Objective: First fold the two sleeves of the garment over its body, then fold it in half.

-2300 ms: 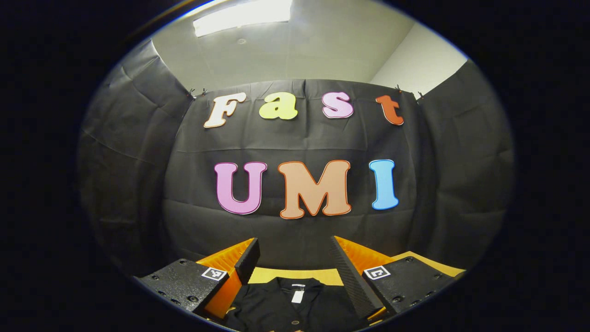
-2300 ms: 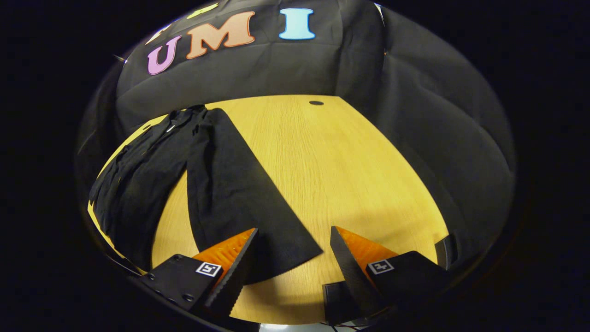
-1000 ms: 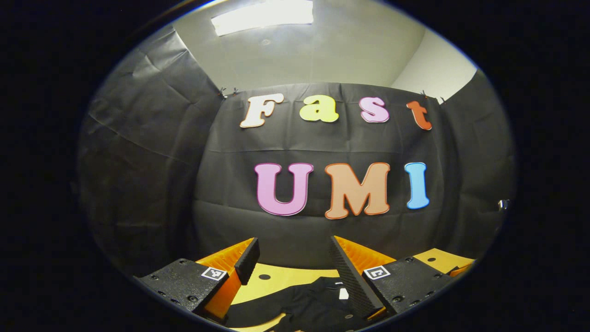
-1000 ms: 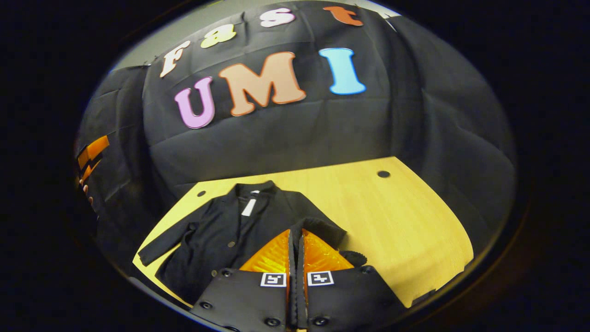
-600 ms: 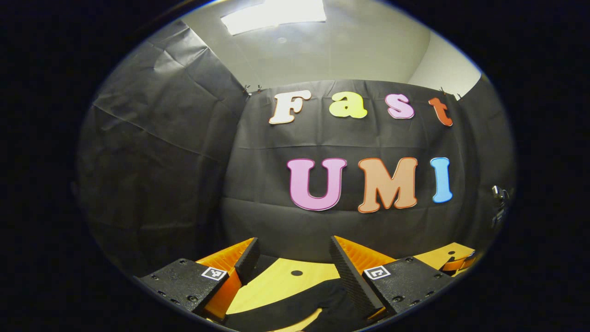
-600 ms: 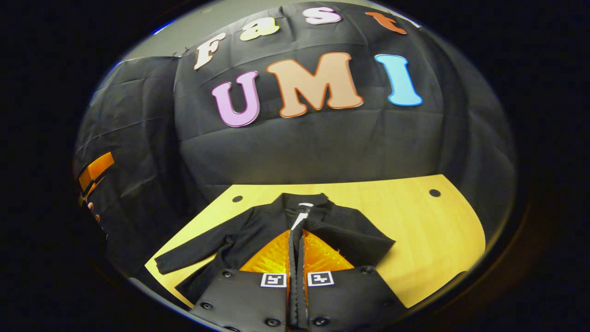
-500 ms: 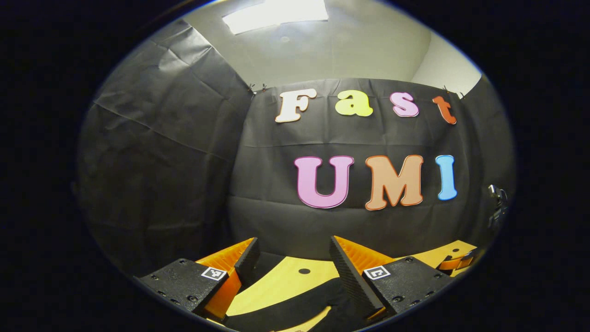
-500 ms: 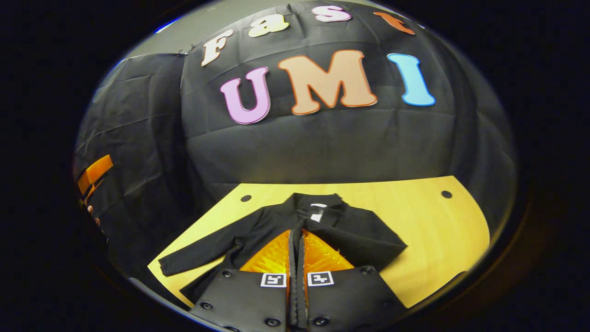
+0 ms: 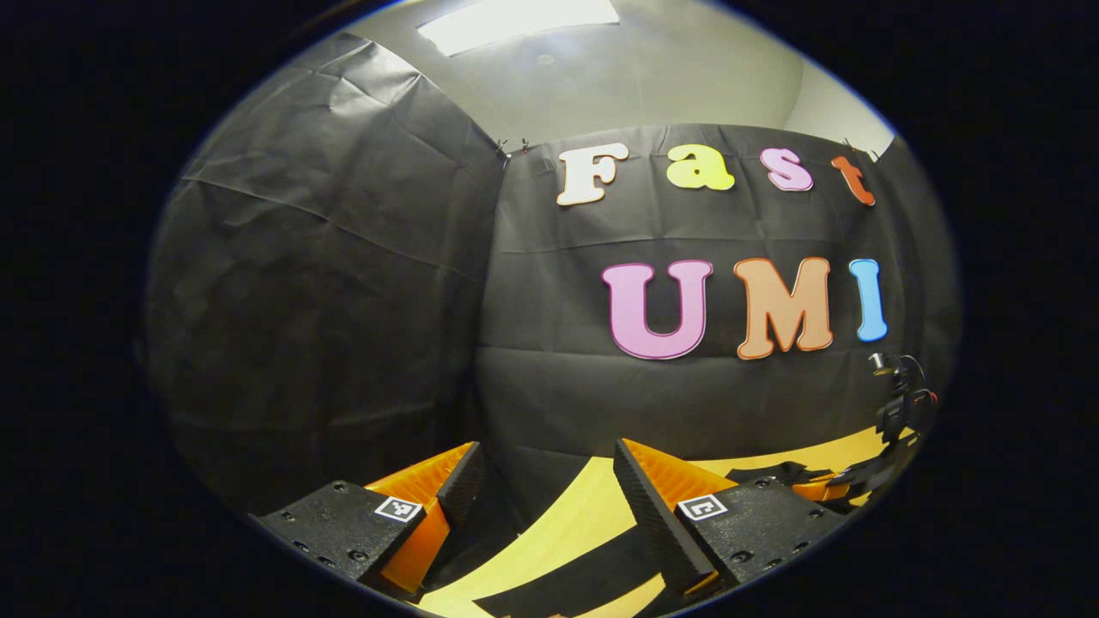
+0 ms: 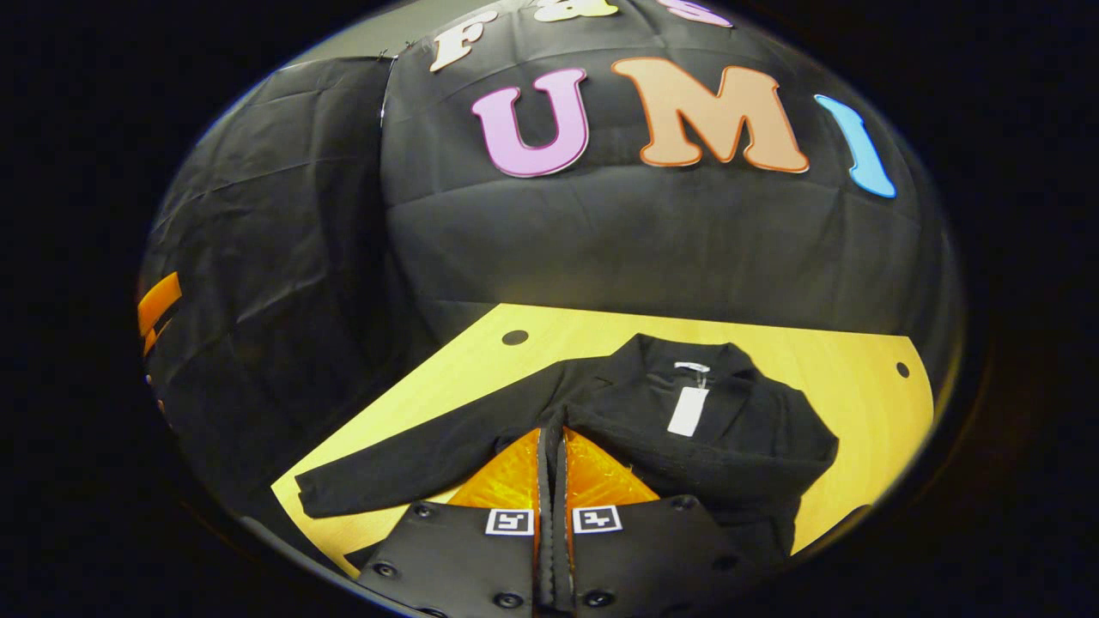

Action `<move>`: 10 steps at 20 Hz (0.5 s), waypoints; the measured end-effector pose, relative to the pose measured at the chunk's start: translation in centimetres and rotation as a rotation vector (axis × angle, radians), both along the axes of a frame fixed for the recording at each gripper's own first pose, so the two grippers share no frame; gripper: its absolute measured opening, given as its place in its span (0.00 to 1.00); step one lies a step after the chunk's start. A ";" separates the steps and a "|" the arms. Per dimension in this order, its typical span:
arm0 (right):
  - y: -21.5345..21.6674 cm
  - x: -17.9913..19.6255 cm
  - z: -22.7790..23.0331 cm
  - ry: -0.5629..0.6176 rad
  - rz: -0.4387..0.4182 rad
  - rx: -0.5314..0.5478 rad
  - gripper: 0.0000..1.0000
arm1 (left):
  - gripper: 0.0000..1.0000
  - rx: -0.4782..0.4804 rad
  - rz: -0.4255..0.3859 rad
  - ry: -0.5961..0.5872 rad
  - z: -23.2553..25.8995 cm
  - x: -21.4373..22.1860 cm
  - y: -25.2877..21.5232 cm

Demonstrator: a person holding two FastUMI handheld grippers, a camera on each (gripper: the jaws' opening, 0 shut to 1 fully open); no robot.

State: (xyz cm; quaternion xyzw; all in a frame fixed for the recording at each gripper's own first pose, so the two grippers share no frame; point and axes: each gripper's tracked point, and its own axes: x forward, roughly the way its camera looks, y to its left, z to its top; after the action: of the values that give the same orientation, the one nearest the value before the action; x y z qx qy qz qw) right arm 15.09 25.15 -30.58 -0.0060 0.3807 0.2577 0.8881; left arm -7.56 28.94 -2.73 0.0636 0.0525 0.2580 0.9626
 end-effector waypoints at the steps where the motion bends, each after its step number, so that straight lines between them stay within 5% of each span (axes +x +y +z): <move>1: 0.8 0.6 -0.8 0.013 0.002 -0.008 0.02 | 0.92 -0.004 0.008 0.008 -0.4 -0.2 0.6; 8: 4.4 5.7 -4.0 0.052 -0.085 -0.012 0.06 | 0.92 -0.087 0.028 0.081 -5.5 0.1 3.0; 10: 3.7 7.7 -0.7 -0.072 -0.136 0.010 0.52 | 0.92 -0.109 0.027 0.118 -7.7 0.0 3.3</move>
State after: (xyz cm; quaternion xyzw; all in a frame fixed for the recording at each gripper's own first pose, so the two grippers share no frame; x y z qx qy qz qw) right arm 22.83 28.80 -31.28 0.0149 0.3467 0.1980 0.9167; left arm -7.52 32.27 -10.44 0.0257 0.1240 0.2634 0.9564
